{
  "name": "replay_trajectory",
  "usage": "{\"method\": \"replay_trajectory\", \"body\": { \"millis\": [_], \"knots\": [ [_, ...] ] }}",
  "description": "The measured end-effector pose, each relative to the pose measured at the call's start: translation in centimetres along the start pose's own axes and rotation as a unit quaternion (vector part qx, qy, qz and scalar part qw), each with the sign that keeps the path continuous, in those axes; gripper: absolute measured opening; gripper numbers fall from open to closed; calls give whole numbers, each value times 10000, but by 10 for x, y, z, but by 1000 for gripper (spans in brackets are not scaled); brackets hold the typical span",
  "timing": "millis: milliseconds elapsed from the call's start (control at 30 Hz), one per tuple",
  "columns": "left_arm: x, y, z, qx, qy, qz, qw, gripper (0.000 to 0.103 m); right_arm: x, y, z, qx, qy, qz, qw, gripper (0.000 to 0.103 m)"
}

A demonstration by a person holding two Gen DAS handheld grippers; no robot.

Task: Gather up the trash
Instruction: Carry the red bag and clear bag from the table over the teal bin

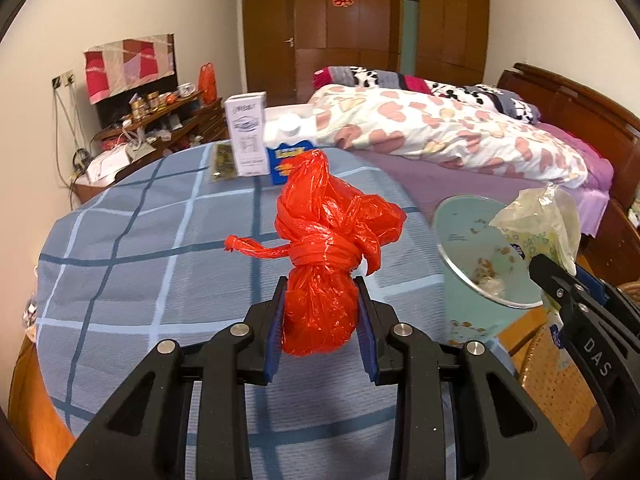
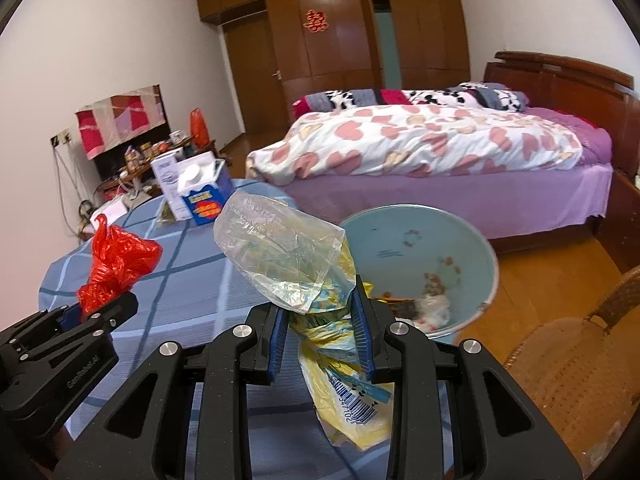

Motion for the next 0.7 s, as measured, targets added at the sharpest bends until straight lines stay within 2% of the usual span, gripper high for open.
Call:
{"method": "replay_trajectory", "body": {
  "millis": [300,700],
  "knots": [
    [-1,38,0,312,33,197,9993,31,-5,36,0,255,30,195,9995,30],
    [-1,70,-12,459,113,359,9982,31,-8,66,-8,426,135,471,9979,30]
  ]
}}
Point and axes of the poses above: each gripper's, at about its wrist camera, not at the fingertips, and x roughly the way its jaws point, y to its right, z to its underside, the point moved 7 cm from there along x, roughly the way its jaws point, and after that the axes turned 10 degrees about -y, right-handed, at the moved point
